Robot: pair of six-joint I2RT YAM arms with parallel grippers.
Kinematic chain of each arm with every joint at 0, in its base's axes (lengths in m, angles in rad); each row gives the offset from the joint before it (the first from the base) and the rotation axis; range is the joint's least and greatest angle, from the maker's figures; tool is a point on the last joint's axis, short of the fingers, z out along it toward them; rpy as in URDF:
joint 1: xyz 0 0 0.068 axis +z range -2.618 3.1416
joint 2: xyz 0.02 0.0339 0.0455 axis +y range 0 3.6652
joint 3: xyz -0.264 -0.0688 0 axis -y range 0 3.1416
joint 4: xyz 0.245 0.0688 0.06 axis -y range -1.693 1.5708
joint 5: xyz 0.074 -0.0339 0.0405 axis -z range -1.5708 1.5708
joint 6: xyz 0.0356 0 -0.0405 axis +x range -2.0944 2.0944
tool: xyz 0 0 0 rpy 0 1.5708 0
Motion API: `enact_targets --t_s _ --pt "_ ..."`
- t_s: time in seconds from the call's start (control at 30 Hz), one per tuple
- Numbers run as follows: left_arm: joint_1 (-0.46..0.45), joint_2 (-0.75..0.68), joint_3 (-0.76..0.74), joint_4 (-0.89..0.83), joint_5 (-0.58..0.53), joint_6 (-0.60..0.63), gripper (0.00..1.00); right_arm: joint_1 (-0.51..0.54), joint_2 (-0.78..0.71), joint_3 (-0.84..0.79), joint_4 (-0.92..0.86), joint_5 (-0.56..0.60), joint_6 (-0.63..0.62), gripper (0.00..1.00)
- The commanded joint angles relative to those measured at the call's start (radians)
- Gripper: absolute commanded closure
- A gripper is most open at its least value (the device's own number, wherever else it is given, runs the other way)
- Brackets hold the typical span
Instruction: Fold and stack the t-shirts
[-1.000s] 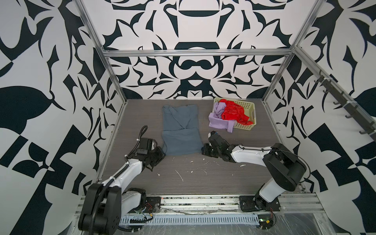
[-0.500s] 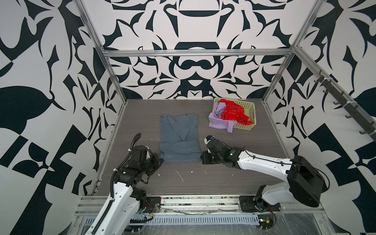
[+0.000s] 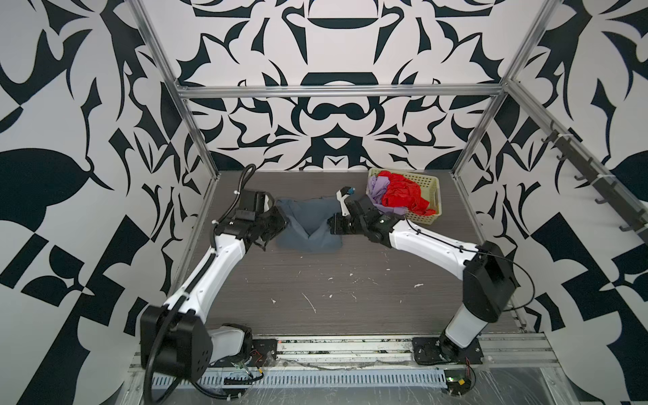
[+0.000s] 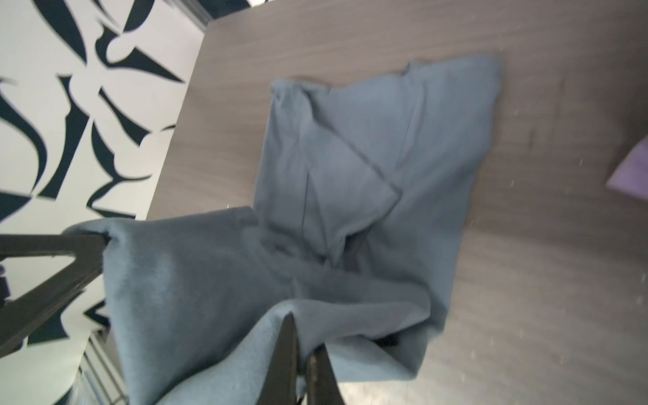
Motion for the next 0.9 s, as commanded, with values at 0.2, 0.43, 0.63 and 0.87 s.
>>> enact_targets --t_s 0.2,0.43,0.63,0.87 --pt "0.106 0.404 0.244 0.084 0.075 0.066 1.00 -0.132 0.286 0.330 -0.067 -0.046 -0.033 1.00" --pt "0.142 0.623 0.418 0.063 0.083 0.087 1.00 -0.191 0.455 0.522 -0.098 -0.030 -0.044 1.00" --pt "0.167 0.698 0.497 0.067 0.083 0.082 0.85 -0.235 0.524 0.590 -0.071 -0.063 -0.028 0.87" --pt "0.185 0.640 0.549 0.045 0.049 0.095 0.60 -0.247 0.452 0.548 0.005 -0.075 -0.075 0.50"
